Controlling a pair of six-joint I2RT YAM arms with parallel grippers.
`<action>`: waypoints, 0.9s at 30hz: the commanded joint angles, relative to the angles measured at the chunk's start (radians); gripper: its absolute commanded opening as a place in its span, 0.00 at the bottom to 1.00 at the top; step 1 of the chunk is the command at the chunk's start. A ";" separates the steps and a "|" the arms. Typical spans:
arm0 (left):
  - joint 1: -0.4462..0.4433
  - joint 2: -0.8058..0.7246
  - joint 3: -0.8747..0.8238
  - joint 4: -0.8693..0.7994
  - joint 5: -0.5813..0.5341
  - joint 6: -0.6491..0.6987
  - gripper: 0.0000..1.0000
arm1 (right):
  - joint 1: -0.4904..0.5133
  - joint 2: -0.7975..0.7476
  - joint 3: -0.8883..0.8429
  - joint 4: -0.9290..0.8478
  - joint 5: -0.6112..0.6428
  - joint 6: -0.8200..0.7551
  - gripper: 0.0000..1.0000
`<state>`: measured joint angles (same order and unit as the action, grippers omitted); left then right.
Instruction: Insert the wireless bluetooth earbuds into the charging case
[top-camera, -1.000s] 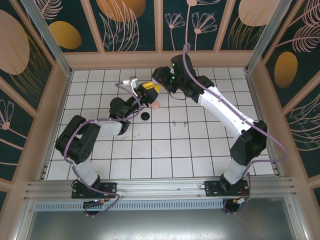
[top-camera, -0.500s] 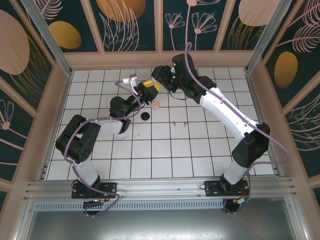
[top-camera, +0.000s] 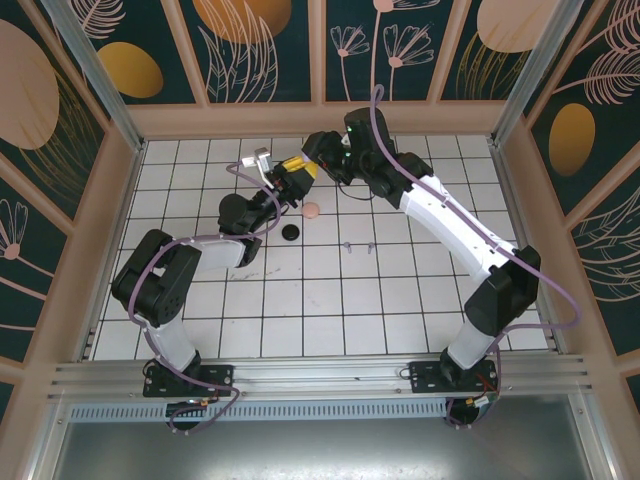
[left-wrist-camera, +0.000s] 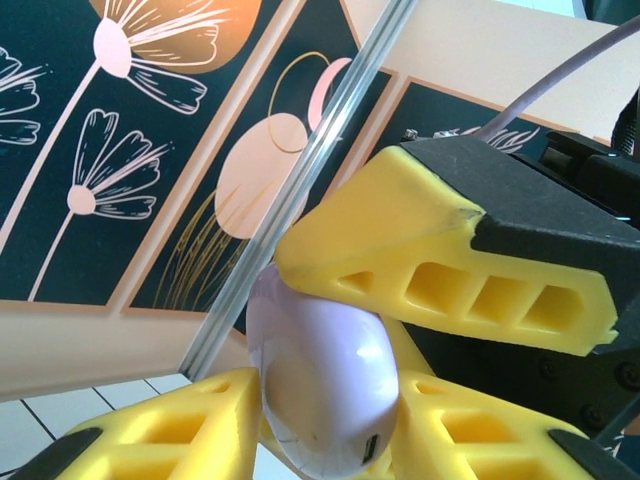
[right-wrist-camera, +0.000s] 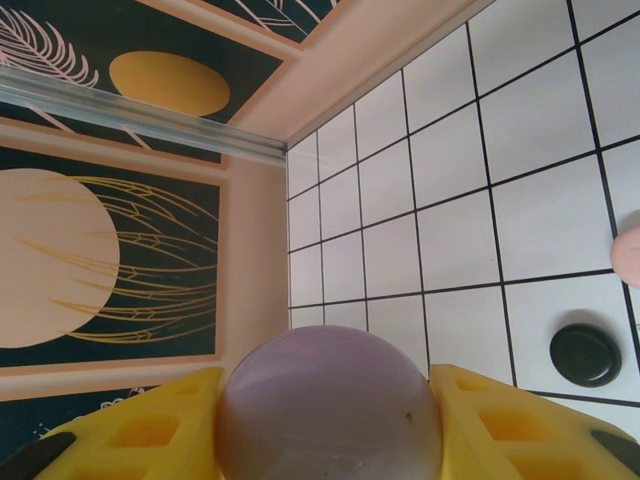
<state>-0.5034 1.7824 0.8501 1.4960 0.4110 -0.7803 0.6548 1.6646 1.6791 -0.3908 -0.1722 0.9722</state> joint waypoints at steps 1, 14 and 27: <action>0.003 0.014 0.026 0.064 -0.008 -0.009 0.37 | 0.012 -0.043 -0.015 0.040 -0.025 0.013 0.35; 0.002 0.034 0.043 0.083 -0.003 -0.024 0.41 | 0.022 -0.038 -0.023 0.052 -0.039 0.021 0.35; 0.003 0.028 0.031 0.093 -0.009 -0.022 0.14 | 0.022 -0.036 -0.027 0.056 -0.037 0.026 0.35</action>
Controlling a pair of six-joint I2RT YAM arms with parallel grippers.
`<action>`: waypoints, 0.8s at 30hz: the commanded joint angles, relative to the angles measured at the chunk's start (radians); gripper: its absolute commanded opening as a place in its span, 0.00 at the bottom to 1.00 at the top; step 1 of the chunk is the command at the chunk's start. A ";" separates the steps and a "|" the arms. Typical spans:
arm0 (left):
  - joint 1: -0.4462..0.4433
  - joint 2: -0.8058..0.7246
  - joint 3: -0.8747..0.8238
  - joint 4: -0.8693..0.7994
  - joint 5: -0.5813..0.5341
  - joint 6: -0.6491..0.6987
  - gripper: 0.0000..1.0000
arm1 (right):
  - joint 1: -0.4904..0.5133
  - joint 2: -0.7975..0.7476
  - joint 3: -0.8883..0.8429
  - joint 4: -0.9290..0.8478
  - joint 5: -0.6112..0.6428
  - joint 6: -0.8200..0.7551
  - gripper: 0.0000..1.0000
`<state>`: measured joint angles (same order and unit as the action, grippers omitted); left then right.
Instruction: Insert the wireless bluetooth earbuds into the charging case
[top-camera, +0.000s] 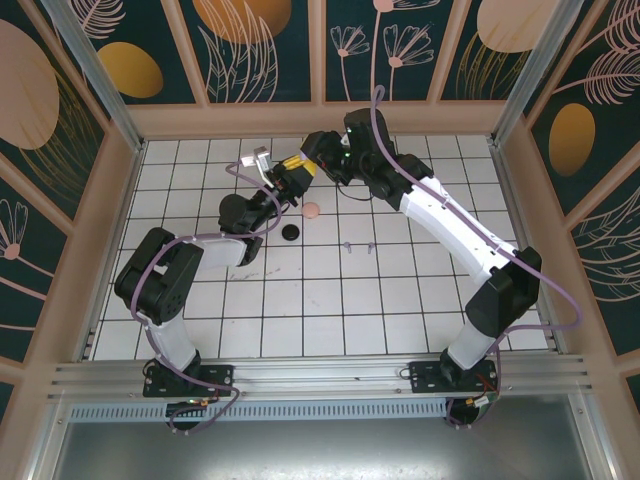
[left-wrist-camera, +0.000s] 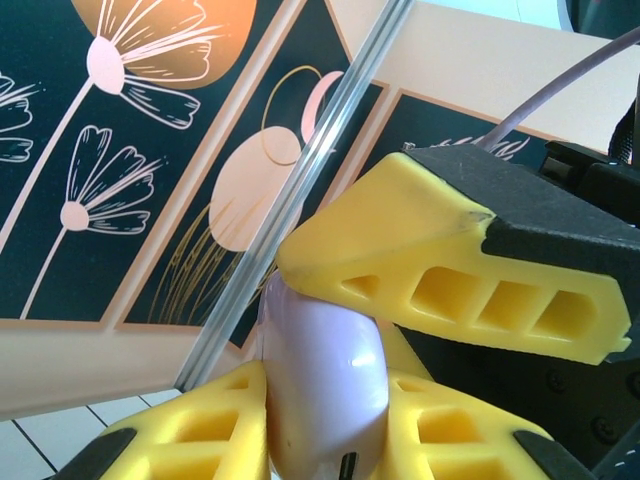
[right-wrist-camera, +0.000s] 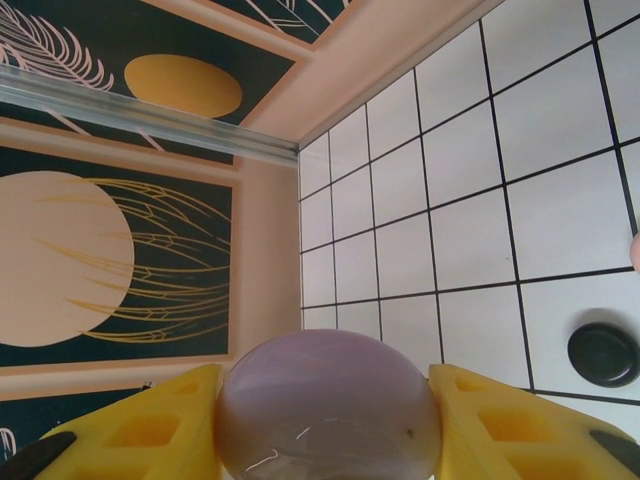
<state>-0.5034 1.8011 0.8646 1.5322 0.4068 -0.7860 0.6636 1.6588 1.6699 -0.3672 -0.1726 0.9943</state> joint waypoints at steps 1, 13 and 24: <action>0.002 0.009 0.016 0.057 -0.006 -0.019 0.13 | 0.013 -0.030 -0.017 0.033 -0.037 0.003 0.35; 0.002 0.010 0.020 0.048 0.003 -0.042 0.00 | -0.016 -0.042 0.031 0.011 -0.007 -0.022 0.65; 0.002 -0.013 -0.005 -0.012 0.040 -0.031 0.00 | -0.090 -0.155 -0.027 -0.017 0.045 -0.107 0.70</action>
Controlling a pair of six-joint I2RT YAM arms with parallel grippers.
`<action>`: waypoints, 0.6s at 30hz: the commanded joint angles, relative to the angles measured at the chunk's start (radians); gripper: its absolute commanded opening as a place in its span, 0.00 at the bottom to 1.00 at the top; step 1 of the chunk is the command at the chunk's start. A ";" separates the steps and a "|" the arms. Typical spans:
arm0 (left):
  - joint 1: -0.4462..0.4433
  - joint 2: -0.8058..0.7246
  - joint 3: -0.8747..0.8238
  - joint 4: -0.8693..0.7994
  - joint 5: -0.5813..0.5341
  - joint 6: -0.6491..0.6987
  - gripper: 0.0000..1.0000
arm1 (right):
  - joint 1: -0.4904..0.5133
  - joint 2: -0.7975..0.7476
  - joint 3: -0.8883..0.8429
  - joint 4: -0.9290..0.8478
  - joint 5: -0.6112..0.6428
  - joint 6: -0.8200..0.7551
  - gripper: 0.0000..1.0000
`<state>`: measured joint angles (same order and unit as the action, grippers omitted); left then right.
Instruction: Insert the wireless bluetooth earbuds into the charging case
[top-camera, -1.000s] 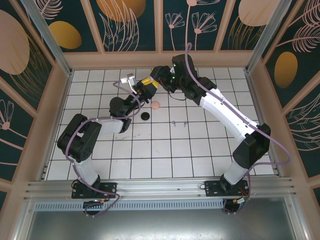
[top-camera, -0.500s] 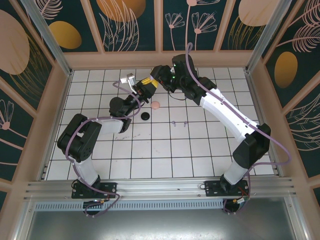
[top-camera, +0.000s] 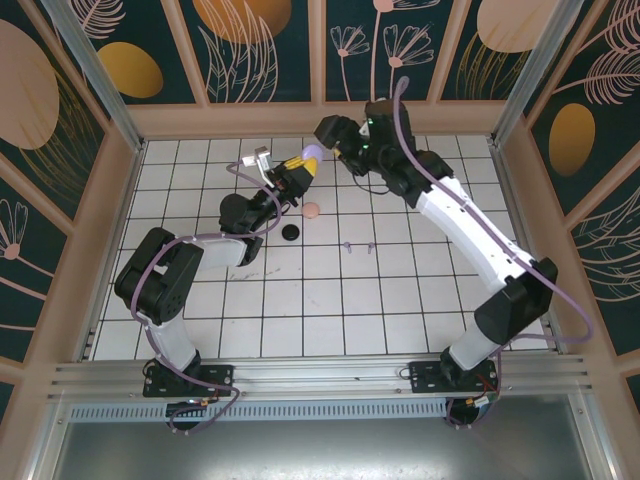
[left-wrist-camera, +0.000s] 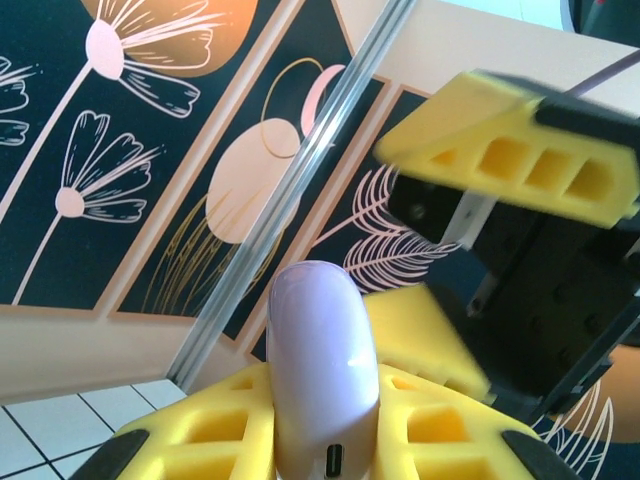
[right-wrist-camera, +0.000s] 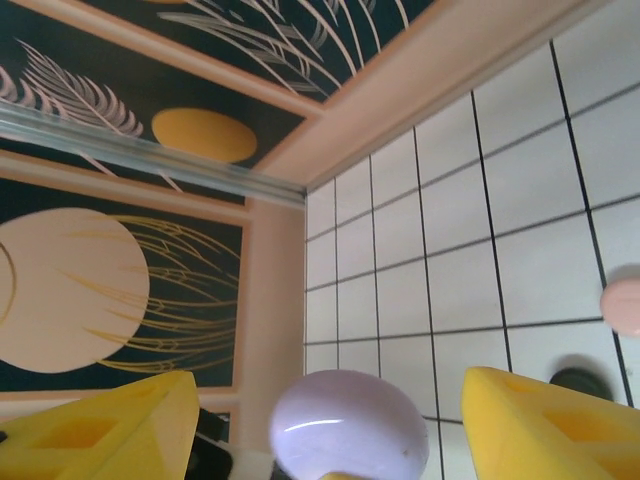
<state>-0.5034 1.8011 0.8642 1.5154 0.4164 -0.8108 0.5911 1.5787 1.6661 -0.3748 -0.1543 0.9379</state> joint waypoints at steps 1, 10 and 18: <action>0.003 -0.017 -0.010 -0.006 0.038 -0.004 0.00 | -0.028 -0.090 -0.043 -0.010 0.027 -0.066 0.70; 0.003 -0.062 -0.010 -0.183 0.149 0.031 0.00 | -0.106 -0.226 -0.349 0.105 -0.083 -0.456 0.70; 0.003 -0.081 0.029 -0.402 0.281 0.069 0.00 | -0.112 -0.338 -0.617 0.265 -0.241 -0.692 0.69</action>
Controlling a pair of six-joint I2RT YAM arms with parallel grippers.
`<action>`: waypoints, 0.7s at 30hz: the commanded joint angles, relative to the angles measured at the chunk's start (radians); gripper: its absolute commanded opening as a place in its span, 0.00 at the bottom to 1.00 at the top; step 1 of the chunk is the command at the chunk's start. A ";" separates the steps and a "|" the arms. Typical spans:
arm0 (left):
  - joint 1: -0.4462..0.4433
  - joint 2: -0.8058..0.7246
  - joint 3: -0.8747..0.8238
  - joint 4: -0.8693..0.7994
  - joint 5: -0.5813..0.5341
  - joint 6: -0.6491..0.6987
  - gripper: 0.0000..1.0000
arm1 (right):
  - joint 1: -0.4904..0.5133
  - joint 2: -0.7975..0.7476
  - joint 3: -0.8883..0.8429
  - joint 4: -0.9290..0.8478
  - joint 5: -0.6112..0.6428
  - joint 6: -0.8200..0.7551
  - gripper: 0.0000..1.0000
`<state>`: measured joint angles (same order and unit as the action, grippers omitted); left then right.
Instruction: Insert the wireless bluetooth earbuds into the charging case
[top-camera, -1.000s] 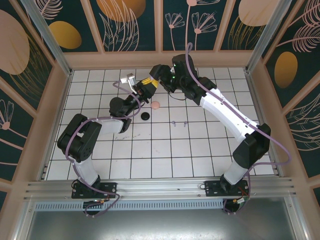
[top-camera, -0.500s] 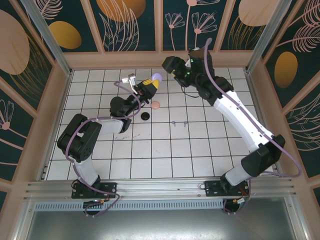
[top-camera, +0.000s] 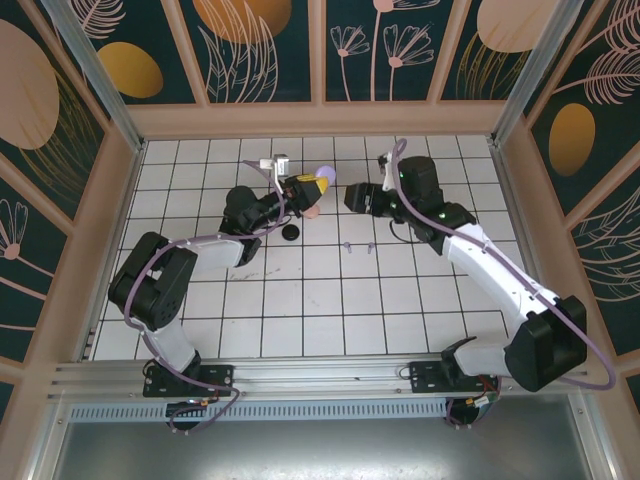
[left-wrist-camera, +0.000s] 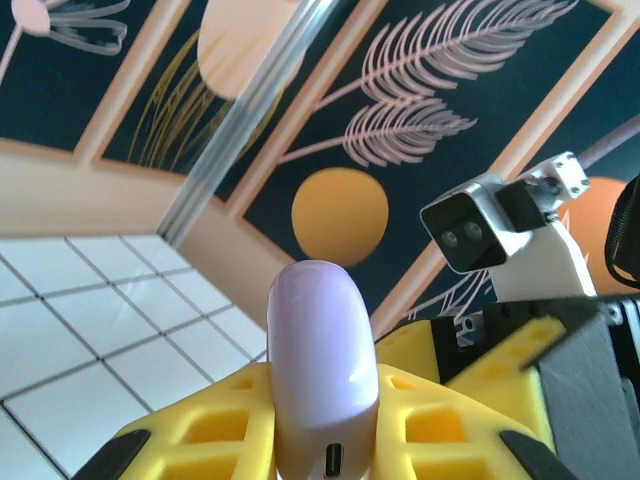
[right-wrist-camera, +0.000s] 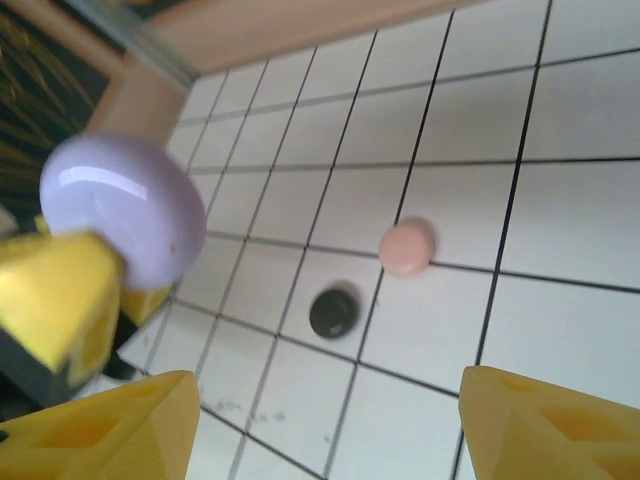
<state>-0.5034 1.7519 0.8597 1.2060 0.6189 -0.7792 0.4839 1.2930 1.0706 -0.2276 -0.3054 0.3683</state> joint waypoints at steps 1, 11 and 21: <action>0.003 -0.032 0.038 -0.113 0.094 0.042 0.00 | -0.005 -0.055 -0.031 0.124 -0.104 -0.128 0.70; 0.002 -0.032 0.045 -0.142 0.145 0.037 0.00 | -0.005 -0.026 -0.024 0.170 -0.116 -0.113 0.68; 0.002 -0.061 0.055 -0.136 0.169 0.028 0.00 | -0.005 0.053 0.006 0.204 -0.098 -0.093 0.65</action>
<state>-0.5034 1.7454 0.8864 1.0481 0.7597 -0.7601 0.4839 1.3266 1.0389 -0.0753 -0.3946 0.2710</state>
